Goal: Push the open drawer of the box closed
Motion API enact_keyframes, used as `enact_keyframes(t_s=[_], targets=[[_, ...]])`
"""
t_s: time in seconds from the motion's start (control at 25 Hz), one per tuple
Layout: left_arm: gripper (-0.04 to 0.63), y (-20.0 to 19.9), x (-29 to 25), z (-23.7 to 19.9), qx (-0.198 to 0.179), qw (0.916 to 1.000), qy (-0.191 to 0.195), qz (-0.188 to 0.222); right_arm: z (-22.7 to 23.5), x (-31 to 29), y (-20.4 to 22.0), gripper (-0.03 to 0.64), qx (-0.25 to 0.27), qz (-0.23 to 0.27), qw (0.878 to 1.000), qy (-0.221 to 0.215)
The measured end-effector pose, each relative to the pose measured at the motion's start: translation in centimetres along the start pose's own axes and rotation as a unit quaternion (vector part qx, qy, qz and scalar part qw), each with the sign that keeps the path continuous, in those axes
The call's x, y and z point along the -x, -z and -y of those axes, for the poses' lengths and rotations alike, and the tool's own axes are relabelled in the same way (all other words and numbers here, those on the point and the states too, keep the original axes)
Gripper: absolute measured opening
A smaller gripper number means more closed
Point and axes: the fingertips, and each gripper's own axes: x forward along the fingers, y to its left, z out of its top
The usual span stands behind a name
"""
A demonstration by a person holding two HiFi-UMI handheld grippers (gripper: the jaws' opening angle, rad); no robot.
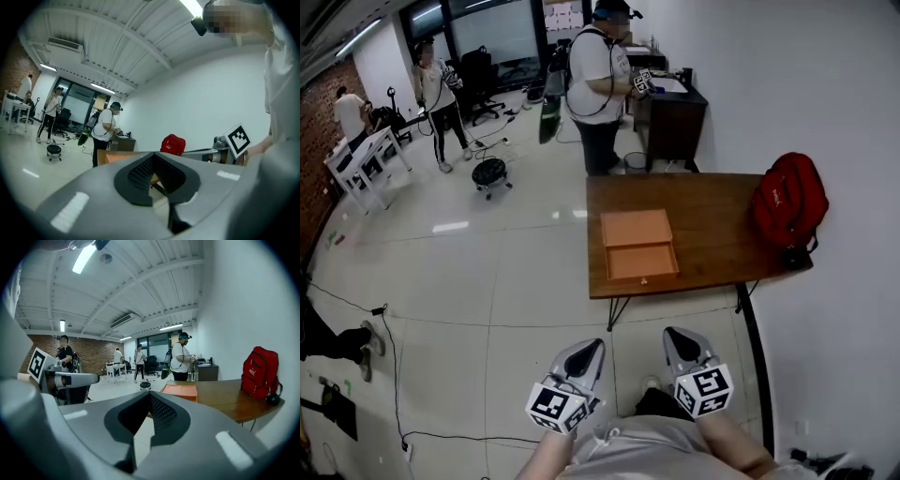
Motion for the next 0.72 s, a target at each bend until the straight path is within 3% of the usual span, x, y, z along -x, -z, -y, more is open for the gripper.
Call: enact_keyframes(t_s=[0.36,0.72], targets=[[0.006,2.9,-6.2,-3.2,0.017,0.9992,-0.013,-0.033,5.2,-5.6,2.3,0.003,-0.018,-0.037,0.999,0.004],[0.006,7.9,-14.6,-9.4,0.050,0.9937,-0.051,-0.087,11.4,-13.9,7.3,0.003,-0.032,-0.119,0.992,-0.011]])
